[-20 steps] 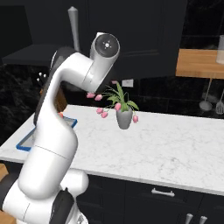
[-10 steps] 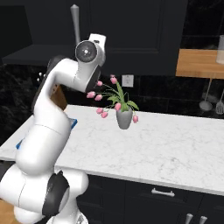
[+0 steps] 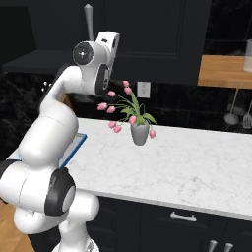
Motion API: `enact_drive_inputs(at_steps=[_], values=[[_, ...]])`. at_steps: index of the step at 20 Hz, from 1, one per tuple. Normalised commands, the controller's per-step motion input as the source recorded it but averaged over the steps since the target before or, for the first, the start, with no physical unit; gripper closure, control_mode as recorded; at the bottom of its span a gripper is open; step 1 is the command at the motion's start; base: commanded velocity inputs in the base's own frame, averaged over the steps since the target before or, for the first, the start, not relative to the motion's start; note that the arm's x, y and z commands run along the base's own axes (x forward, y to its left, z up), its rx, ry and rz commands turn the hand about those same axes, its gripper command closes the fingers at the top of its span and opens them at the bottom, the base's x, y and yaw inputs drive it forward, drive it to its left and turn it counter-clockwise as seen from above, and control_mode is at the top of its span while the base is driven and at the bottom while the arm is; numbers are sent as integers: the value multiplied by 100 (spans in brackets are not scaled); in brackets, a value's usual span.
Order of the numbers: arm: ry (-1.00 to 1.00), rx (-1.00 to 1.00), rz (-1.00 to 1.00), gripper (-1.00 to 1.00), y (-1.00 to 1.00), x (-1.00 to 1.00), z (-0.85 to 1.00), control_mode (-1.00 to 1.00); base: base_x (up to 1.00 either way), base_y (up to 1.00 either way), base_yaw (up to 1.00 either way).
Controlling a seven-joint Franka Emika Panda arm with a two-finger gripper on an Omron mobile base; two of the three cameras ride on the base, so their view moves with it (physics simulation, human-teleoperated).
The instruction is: Pick the kettle from the counter and place it on the tray. Then pick the mug from the cabinet and place it on the tray. Then close the cabinet doors.
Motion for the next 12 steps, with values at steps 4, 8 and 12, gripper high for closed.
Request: enact_drive_inputs(at_steps=[4,8,12], values=[[-11,-2,-16,-100,0,44,-30,-100,0,0,0],[-28,0,-7,-100,0,-78,-44,-100,0,0,0],[-12,0,-8,-100,1,-100,11,-100,0,0,0]])
